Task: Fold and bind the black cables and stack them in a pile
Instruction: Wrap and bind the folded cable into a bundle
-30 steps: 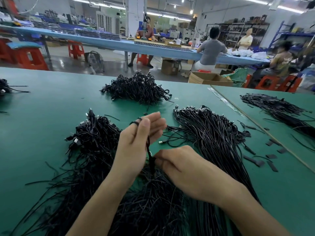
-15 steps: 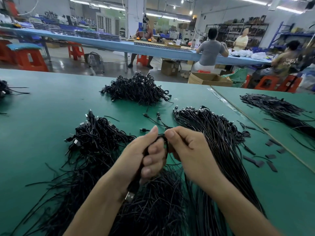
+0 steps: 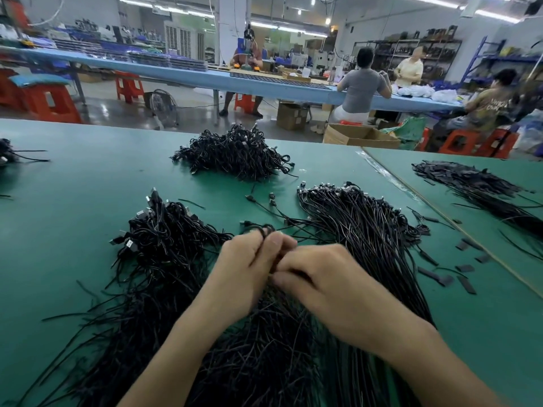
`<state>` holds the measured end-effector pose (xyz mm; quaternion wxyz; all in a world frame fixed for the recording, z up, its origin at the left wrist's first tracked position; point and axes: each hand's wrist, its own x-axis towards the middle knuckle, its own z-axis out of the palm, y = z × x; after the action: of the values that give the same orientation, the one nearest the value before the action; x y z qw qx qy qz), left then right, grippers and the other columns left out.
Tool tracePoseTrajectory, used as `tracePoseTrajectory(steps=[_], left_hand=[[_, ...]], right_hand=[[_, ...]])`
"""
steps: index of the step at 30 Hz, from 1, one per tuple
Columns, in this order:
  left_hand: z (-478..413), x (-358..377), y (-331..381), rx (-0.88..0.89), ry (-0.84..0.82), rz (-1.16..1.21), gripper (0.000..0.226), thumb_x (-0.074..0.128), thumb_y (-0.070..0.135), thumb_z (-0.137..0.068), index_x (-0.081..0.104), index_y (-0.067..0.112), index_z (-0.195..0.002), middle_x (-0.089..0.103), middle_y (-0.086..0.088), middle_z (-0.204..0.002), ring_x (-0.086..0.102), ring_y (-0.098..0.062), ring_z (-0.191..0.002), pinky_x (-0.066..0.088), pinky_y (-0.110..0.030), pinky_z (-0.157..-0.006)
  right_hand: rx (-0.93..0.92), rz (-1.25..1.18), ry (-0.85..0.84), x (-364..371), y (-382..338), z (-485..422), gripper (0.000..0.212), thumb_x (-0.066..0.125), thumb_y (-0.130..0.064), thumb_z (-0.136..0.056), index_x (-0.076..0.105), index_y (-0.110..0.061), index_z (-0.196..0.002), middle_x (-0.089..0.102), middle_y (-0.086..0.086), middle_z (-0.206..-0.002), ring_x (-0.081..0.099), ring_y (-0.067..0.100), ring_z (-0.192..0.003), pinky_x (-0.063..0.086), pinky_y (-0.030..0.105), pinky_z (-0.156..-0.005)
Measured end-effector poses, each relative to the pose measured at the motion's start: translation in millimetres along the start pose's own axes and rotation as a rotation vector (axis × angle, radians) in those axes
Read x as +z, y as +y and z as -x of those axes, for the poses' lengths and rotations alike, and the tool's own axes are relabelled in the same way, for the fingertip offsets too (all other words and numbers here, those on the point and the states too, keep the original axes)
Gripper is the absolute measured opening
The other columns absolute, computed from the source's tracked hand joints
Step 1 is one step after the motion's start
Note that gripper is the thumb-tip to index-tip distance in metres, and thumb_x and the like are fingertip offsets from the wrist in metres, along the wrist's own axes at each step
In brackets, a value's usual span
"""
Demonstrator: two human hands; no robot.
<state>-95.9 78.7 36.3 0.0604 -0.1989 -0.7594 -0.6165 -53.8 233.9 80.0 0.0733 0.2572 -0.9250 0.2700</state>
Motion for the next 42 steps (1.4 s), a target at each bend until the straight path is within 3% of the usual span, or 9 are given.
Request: tracePoseTrajectory(steps=[4, 11, 16, 22, 26, 29, 34, 37, 42], left_hand=[[7, -1, 14, -0.162, -0.272, 0.181, 0.055, 0.037, 0.052, -0.096, 0.065, 0.020, -0.060, 0.058, 0.001, -0.049, 0.054, -0.013, -0.042, 0.041, -0.021, -0.044], [11, -14, 17, -0.255, -0.406, 0.418, 0.062, 0.041, 0.066, -0.094, 0.040, 0.022, -0.051, 0.035, 0.003, -0.042, 0.031, -0.009, -0.032, 0.026, -0.016, -0.034], [10, -17, 13, -0.291, -0.472, 0.494, 0.057, 0.041, 0.058, -0.096, 0.036, 0.022, -0.053, 0.043, 0.000, -0.046, 0.042, -0.012, -0.036, 0.031, -0.018, -0.038], [8, -15, 15, -0.300, -0.376, 0.451, 0.060, 0.045, 0.058, -0.097, 0.039, 0.025, -0.048, 0.048, -0.001, -0.048, 0.048, -0.013, -0.040, 0.033, -0.021, -0.042], [5, -4, 14, -0.234, -0.158, 0.349, 0.057, 0.045, 0.052, -0.093, 0.059, 0.010, -0.057, 0.048, -0.006, -0.053, 0.054, -0.016, -0.052, 0.046, -0.020, -0.053], [5, 2, 16, -0.293, -0.159, 0.524, 0.049, 0.049, 0.045, -0.094, 0.077, 0.005, -0.089, 0.076, -0.011, -0.092, 0.074, -0.022, -0.083, 0.060, -0.032, -0.073], [7, 5, 16, -0.449, -0.209, 0.627, 0.056, 0.046, 0.058, -0.092, 0.077, 0.013, -0.087, 0.072, -0.016, -0.081, 0.068, -0.027, -0.058, 0.054, -0.032, -0.047], [4, 4, 8, -0.498, -0.079, 0.555, 0.060, 0.046, 0.062, -0.091, 0.065, 0.010, -0.069, 0.059, -0.006, -0.059, 0.048, -0.013, -0.040, 0.034, -0.020, -0.034], [-2, -2, 1, -0.455, 0.114, 0.752, 0.048, 0.047, 0.054, -0.093, 0.043, 0.012, -0.070, 0.046, 0.000, -0.055, 0.030, -0.008, -0.040, 0.025, -0.019, -0.032]], right_hand=[[-0.024, -0.183, 0.138, -14, 6, -2, 0.011, 0.075, -0.030, -0.087, 0.073, -0.024, -0.078, 0.069, -0.011, -0.072, 0.066, 0.011, -0.073, 0.052, 0.032, -0.070], [0.040, -0.549, 0.092, -15, 11, -5, 0.009, 0.074, -0.023, -0.088, 0.067, -0.017, -0.086, 0.066, 0.020, -0.084, 0.058, 0.041, -0.073, 0.049, 0.057, -0.069], [0.018, -0.467, -0.029, -20, 11, -7, 0.008, 0.071, -0.017, -0.091, 0.063, -0.019, -0.092, 0.066, 0.004, -0.093, 0.067, 0.016, -0.092, 0.054, 0.045, -0.085], [-0.030, -0.361, 0.036, -17, 10, -10, 0.012, 0.069, -0.013, -0.092, 0.062, -0.022, -0.089, 0.068, -0.004, -0.082, 0.066, 0.017, -0.082, 0.054, 0.042, -0.078], [-0.065, -0.287, 0.139, -12, 11, -11, 0.015, 0.071, -0.012, -0.090, 0.061, -0.024, -0.088, 0.067, -0.012, -0.077, 0.066, 0.011, -0.077, 0.052, 0.023, -0.070], [-0.070, -0.319, 0.229, -5, 11, -12, 0.017, 0.073, -0.012, -0.085, 0.063, -0.026, -0.084, 0.068, -0.011, -0.079, 0.067, 0.012, -0.078, 0.055, 0.027, -0.070], [-0.012, -0.429, 0.268, 4, 14, -15, 0.009, 0.076, -0.020, -0.083, 0.068, -0.024, -0.082, 0.069, -0.006, -0.072, 0.064, 0.010, -0.055, 0.052, 0.024, -0.056], [0.060, -0.353, 0.204, 5, 29, -12, 0.008, 0.073, -0.033, -0.088, 0.070, -0.032, -0.095, 0.070, -0.010, -0.080, 0.064, -0.001, -0.065, 0.046, 0.010, -0.063], [0.235, 0.051, -0.373, 18, 55, 6, 0.019, 0.068, -0.025, -0.092, 0.067, -0.037, -0.106, 0.064, -0.014, -0.097, 0.063, 0.001, -0.088, 0.056, 0.030, -0.086]])
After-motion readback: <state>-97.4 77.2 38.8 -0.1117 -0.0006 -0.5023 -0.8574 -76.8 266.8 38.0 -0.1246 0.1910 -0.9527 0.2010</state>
